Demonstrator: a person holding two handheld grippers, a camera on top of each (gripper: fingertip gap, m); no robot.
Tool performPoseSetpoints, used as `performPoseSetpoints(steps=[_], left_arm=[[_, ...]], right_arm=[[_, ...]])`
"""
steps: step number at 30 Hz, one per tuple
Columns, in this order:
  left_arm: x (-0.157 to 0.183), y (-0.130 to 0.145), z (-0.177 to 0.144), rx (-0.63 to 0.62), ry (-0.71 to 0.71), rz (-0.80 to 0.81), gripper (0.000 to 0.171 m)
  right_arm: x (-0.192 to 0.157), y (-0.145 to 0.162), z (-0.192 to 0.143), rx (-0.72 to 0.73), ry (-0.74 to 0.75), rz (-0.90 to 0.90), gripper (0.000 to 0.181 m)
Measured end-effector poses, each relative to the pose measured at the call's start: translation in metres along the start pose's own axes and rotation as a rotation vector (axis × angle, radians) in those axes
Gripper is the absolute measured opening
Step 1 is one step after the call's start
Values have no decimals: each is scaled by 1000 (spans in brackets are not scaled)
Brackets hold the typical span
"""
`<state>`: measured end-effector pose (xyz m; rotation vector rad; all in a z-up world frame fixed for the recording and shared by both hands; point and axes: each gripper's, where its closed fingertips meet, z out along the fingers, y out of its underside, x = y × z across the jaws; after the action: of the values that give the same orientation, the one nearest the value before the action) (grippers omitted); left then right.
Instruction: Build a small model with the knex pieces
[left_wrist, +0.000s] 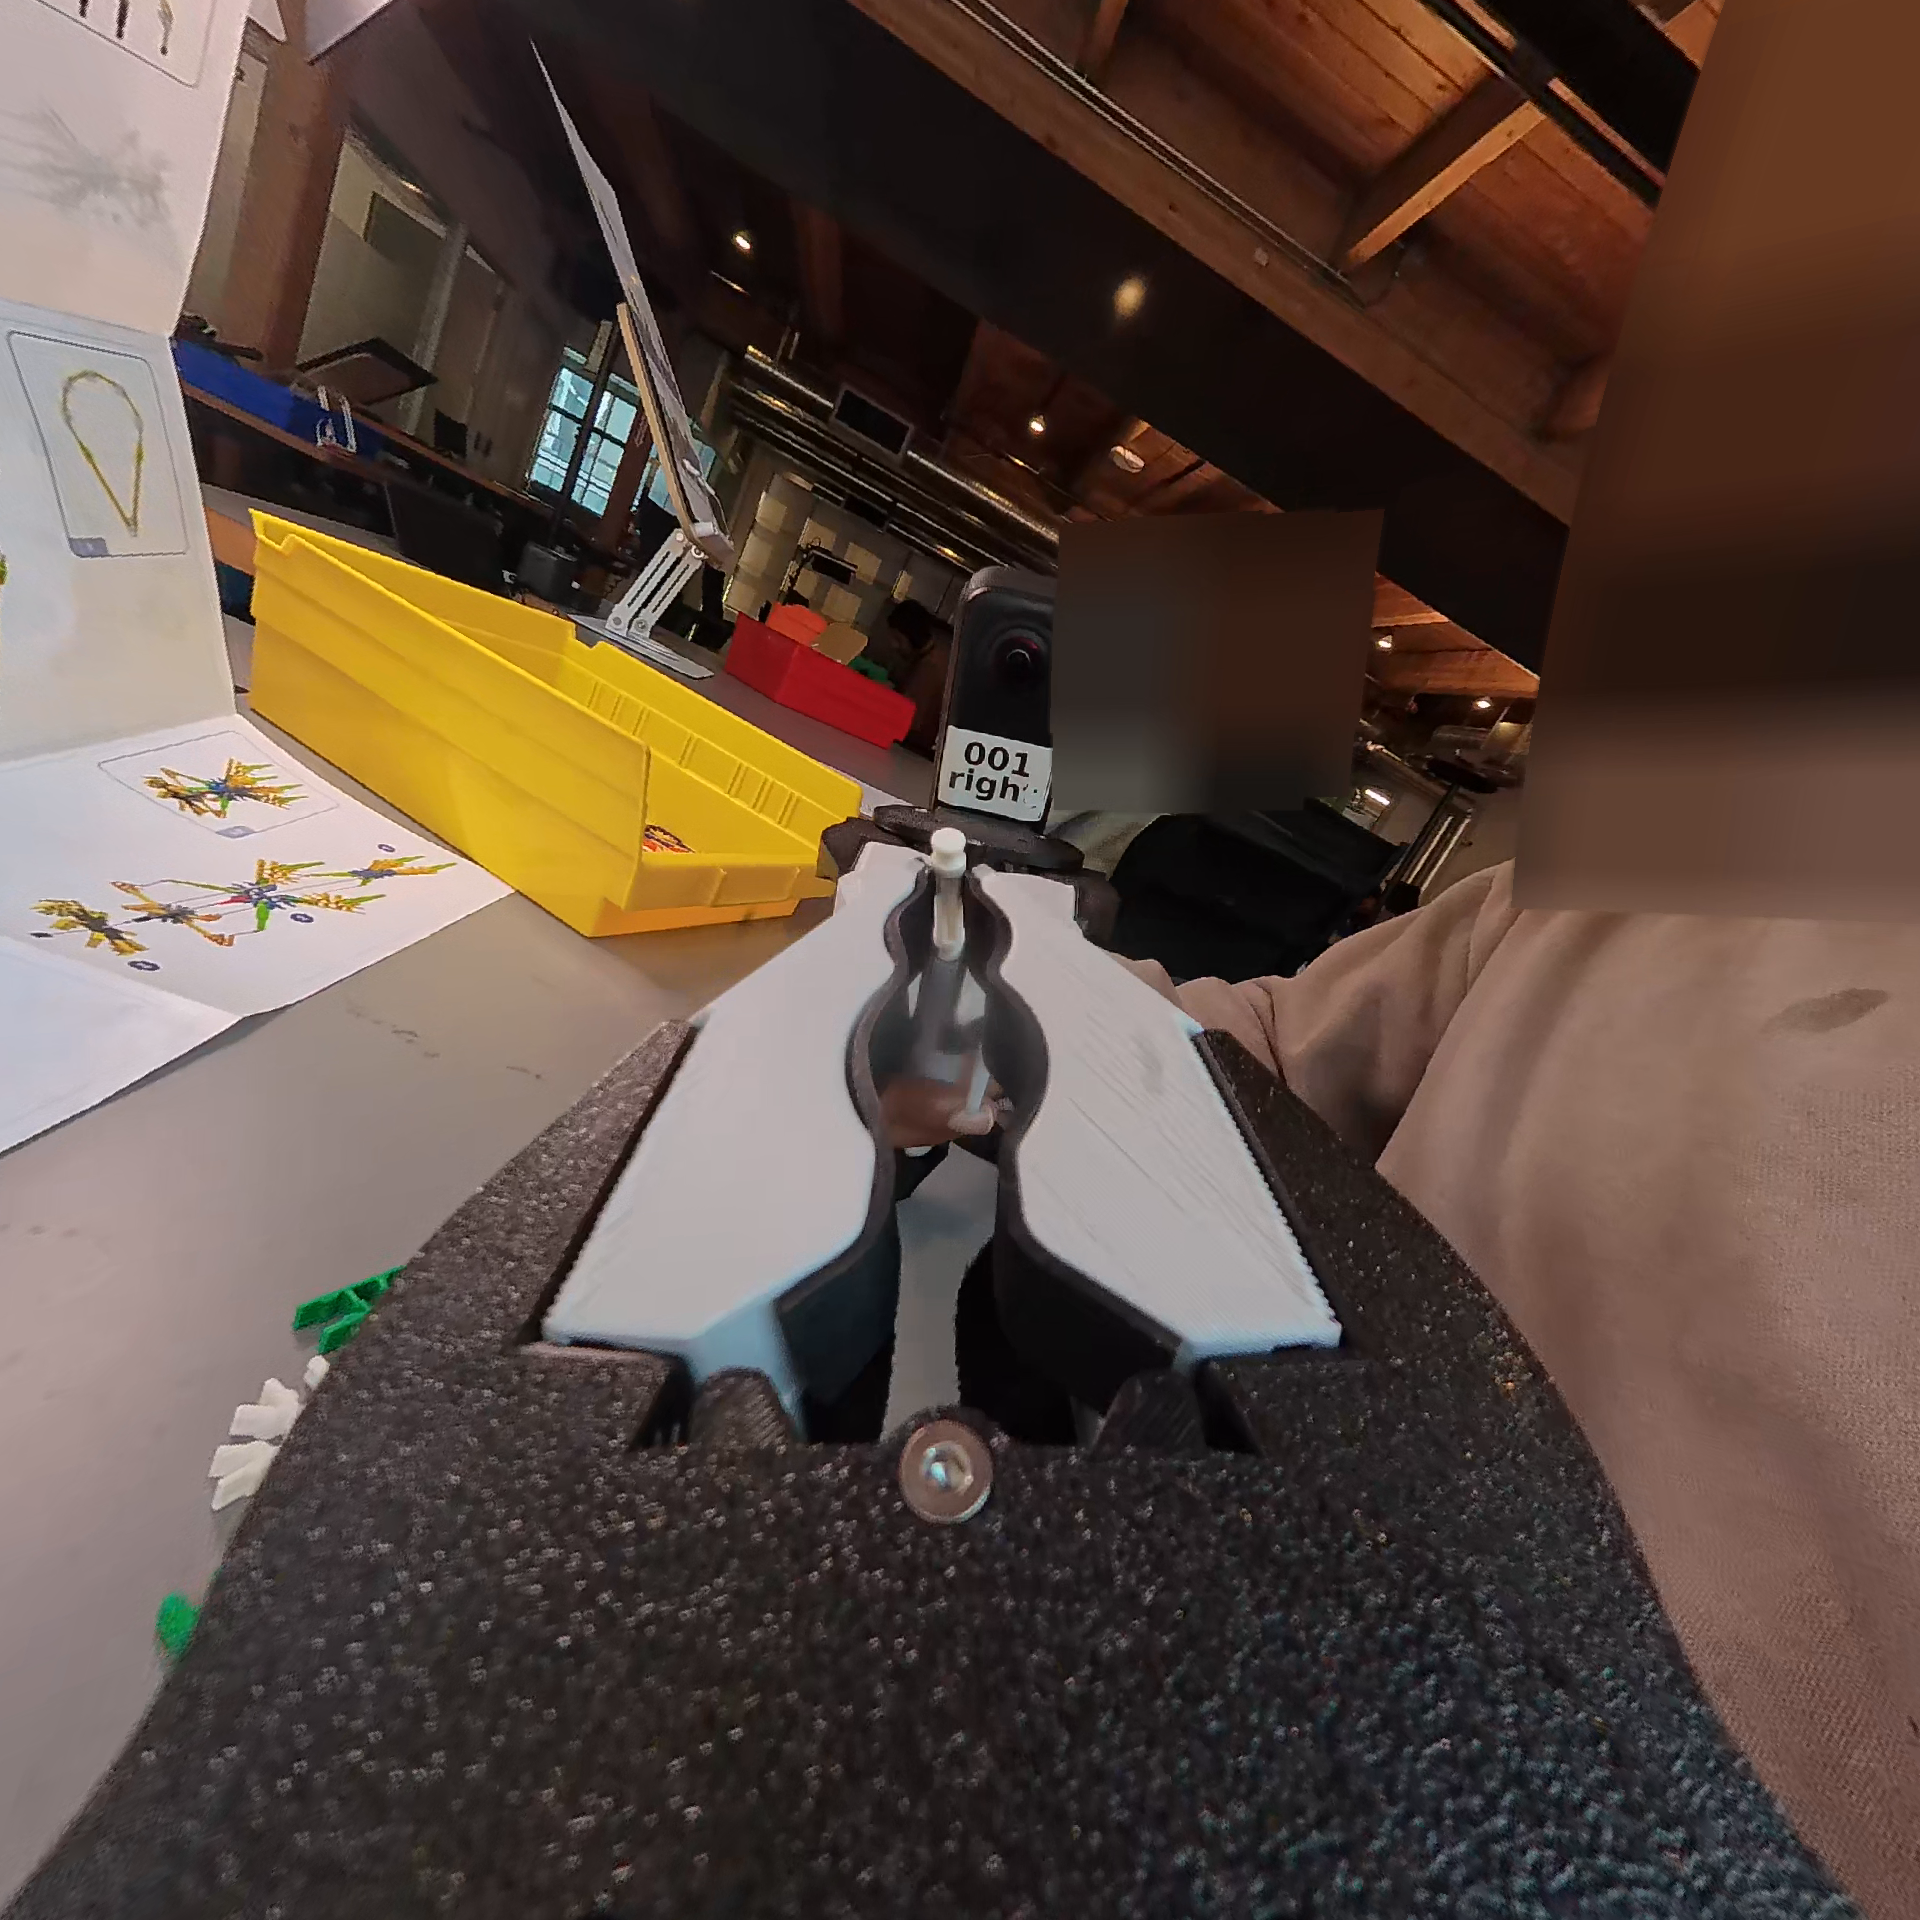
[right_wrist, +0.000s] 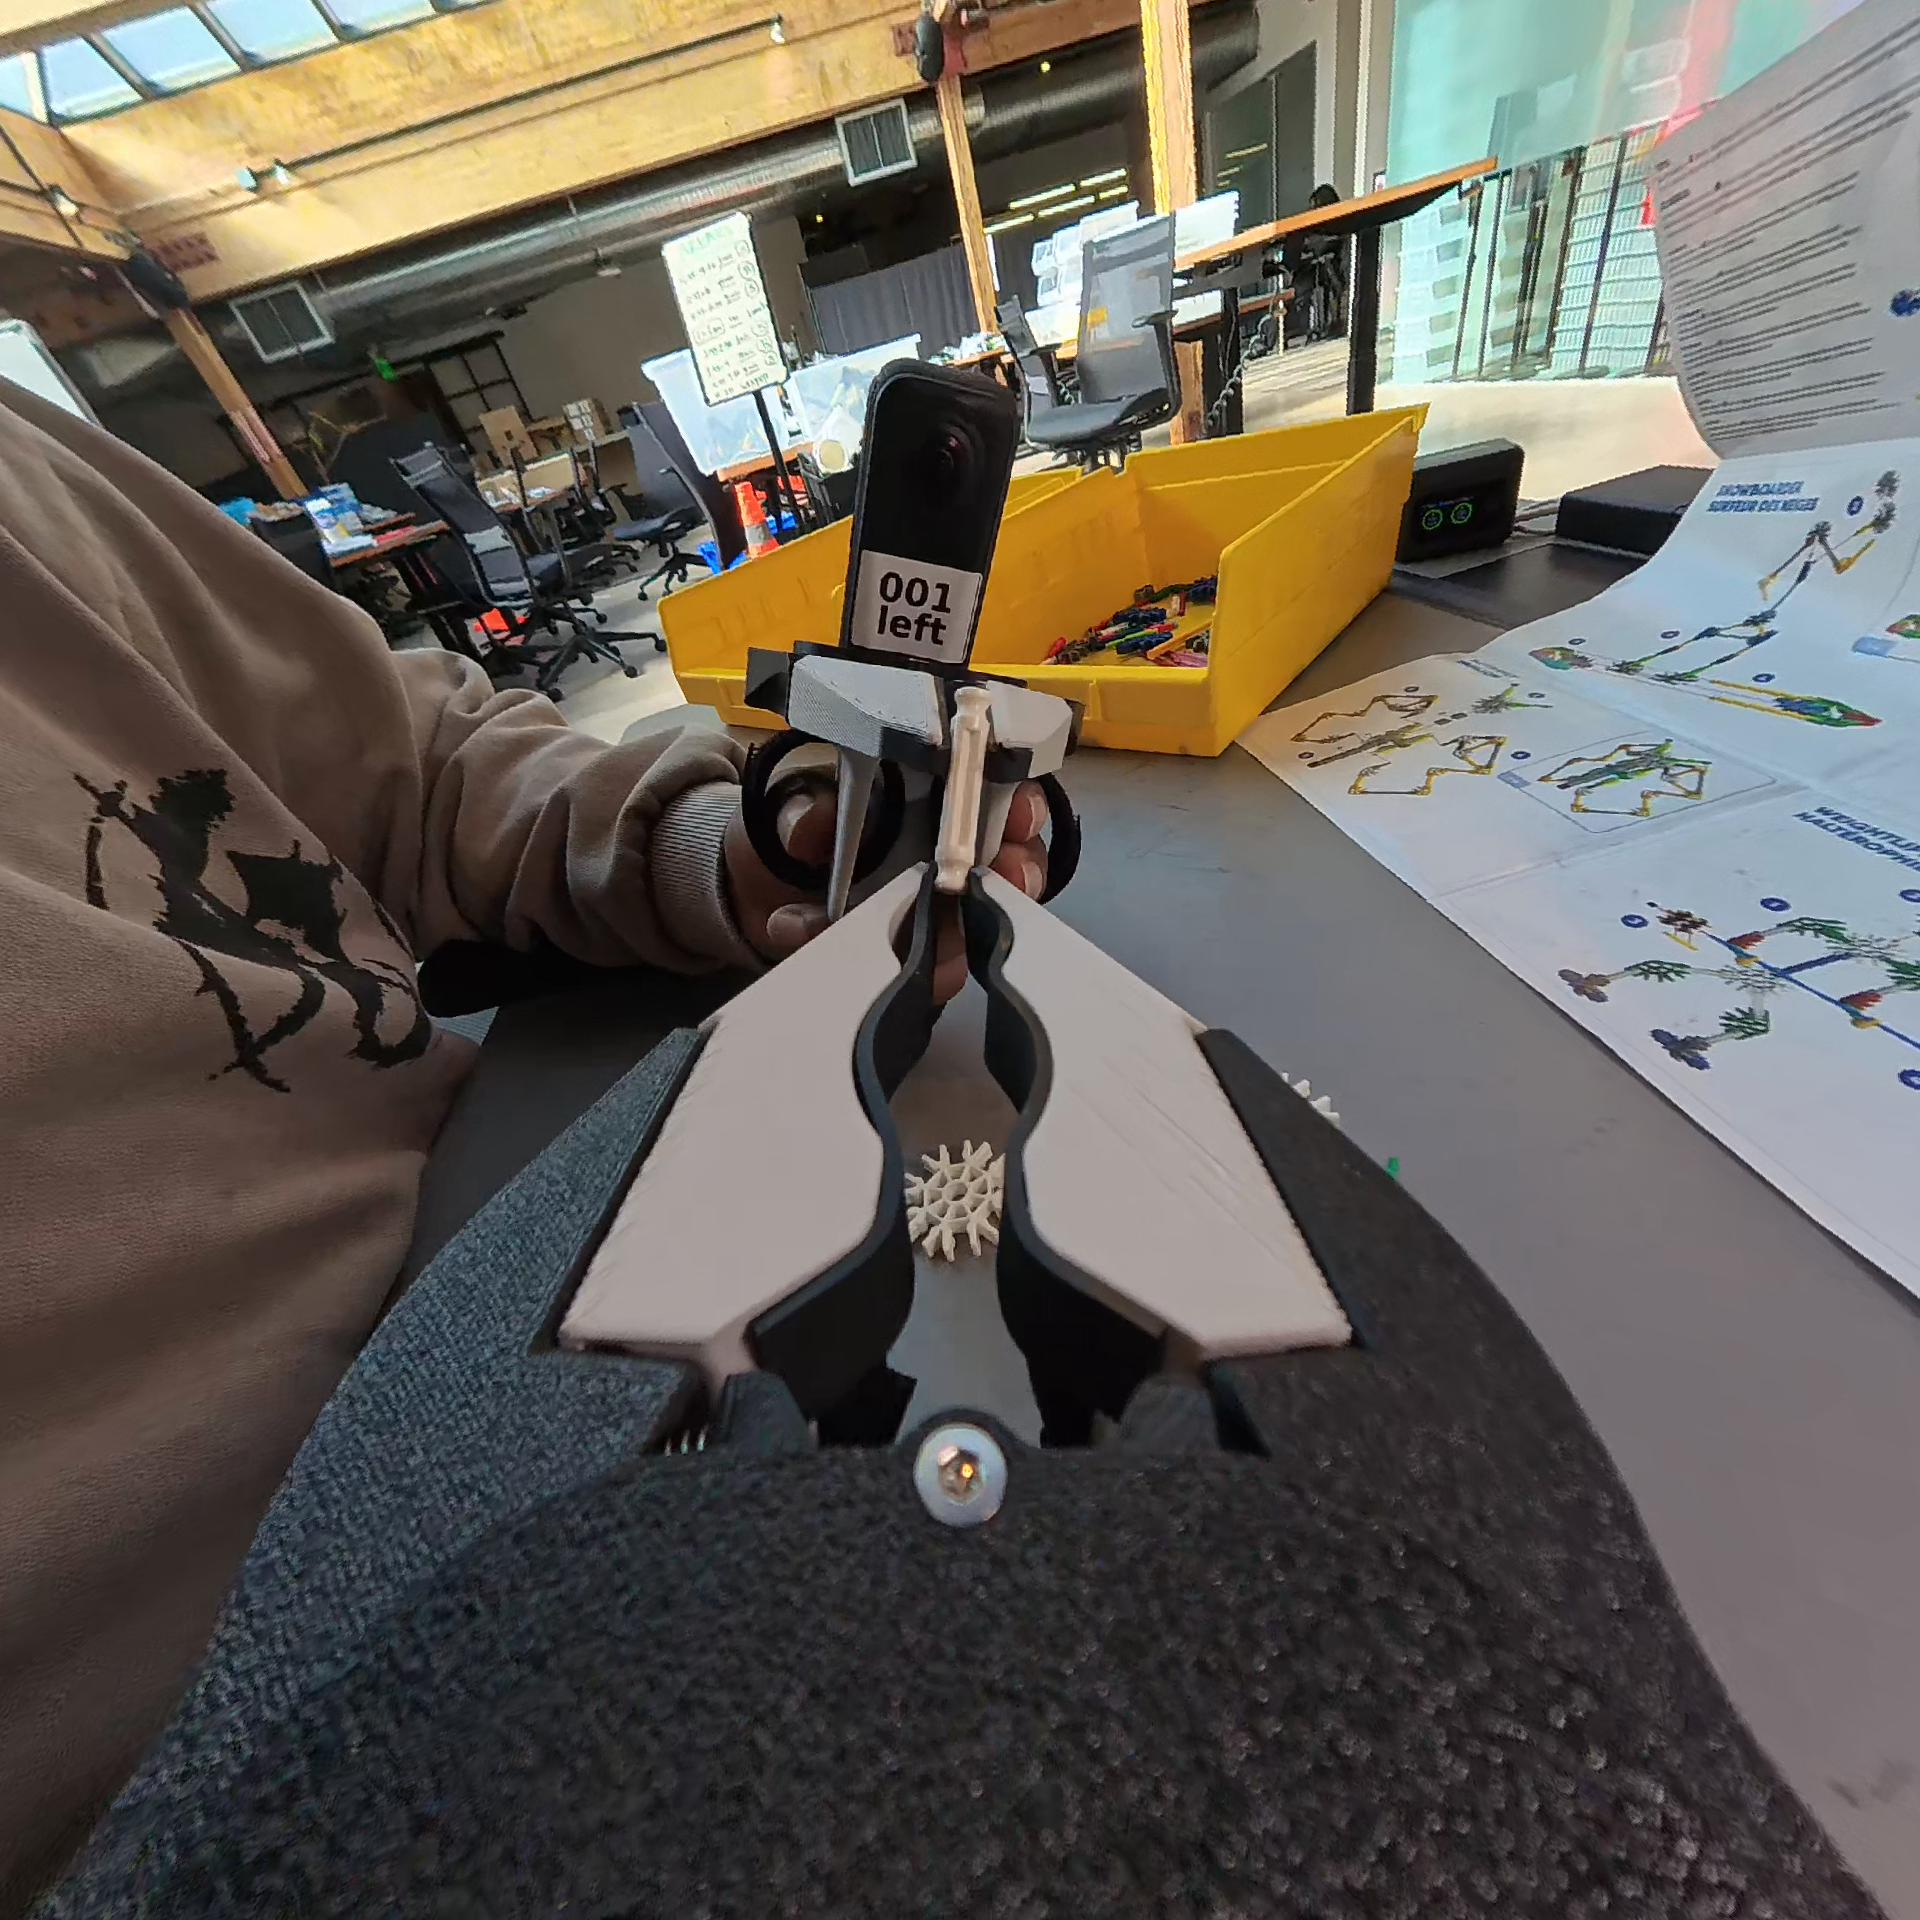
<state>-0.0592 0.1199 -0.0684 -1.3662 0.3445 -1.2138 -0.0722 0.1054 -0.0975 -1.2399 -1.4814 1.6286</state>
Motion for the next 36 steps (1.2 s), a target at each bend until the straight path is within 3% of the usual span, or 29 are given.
performPoseSetpoints(steps=[7, 9, 11, 14, 18, 28, 32, 36], left_arm=[[0, 2, -3, -28, -12, 46, 4], [1, -3, -4, -1, -5, 36, 3], [1, -9, -7, 29, 3, 5, 4], [-3, -6, -8, 16, -12, 1, 3], [1, 3, -3, -22, -6, 27, 4], [-4, -4, -8, 14, -24, 5, 3], [-4, -3, -5, 28, -18, -31, 4], [-3, 1, -1, 18, -17, -35, 4]], right_arm=[[0, 3, 0, -19, -14, 18, 4], [-4, 12, 3, -62, -44, 40, 25], [-7, 18, 7, -88, -59, 41, 35], [-12, 16, 13, -74, -66, 18, 30], [-11, 7, 11, -24, -39, -20, 0], [0, -5, -2, 39, -8, 18, 0], [-1, 1, 4, 10, -13, 25, 23], [-5, 4, 9, -2, -22, 12, 22]])
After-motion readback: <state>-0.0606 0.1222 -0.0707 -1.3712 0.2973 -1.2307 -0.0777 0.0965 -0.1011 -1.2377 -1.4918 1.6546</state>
